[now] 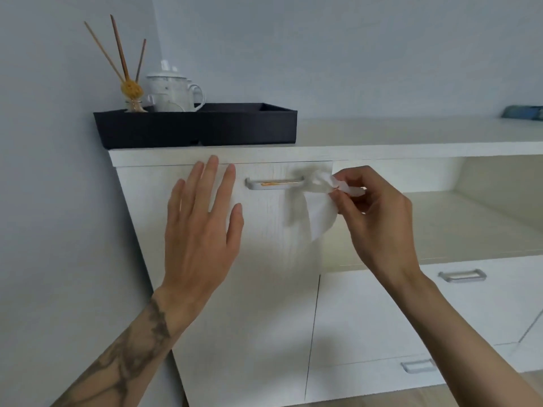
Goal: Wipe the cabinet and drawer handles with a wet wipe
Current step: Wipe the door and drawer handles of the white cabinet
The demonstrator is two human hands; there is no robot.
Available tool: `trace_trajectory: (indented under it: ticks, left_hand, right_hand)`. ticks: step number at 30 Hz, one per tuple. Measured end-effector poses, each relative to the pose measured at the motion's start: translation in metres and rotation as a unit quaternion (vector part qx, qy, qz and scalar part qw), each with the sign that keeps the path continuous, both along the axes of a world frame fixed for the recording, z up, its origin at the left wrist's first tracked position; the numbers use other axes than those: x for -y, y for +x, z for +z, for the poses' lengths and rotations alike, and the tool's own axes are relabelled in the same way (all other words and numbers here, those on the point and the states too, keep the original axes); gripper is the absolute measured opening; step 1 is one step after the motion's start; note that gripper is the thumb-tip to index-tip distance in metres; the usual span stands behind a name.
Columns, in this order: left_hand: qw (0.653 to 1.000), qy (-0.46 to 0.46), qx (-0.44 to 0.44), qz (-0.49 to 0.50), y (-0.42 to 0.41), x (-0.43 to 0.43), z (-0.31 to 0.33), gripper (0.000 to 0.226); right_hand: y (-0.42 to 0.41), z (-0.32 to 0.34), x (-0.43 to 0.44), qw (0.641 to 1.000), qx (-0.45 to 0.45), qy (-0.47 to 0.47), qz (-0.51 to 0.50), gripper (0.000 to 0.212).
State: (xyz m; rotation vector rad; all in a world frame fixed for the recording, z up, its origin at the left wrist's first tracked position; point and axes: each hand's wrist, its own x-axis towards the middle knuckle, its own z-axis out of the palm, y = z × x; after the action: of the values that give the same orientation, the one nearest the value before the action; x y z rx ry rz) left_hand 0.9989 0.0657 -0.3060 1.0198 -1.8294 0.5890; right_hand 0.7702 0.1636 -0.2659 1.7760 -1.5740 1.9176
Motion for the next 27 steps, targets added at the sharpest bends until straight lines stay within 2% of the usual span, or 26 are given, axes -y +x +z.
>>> trace_trajectory:
  ticks: [6,9,12,16,20,27]
  left_hand:
    - [0.998,-0.050,-0.001,0.023,0.007,0.040,-0.010,0.061]
    - [0.998,-0.058,-0.004,0.025,0.007,0.059,-0.014,0.060]
    - [0.997,-0.064,-0.001,0.030,0.006,0.074,-0.021,0.062]
    - [0.994,-0.095,-0.009,0.045,0.002,0.089,-0.028,0.064]
    - [0.993,-0.111,-0.014,0.039,-0.001,0.096,-0.031,0.064]
    - [0.990,-0.130,-0.013,0.043,-0.001,0.108,-0.036,0.065]
  right_hand:
    - [0.004,0.009,0.018,1.000,0.028,0.002,0.003,0.030]
    - [0.005,0.012,0.026,0.999,0.032,-0.011,0.010,0.027]
    - [0.013,0.013,0.034,0.999,0.026,-0.008,0.034,0.014]
    - [0.014,0.006,0.050,0.999,-0.047,-0.014,-0.007,0.009]
    - [0.006,-0.001,0.060,0.996,-0.088,-0.014,-0.020,0.018]
    - [0.008,-0.008,0.069,0.979,-0.184,-0.059,-0.072,0.013]
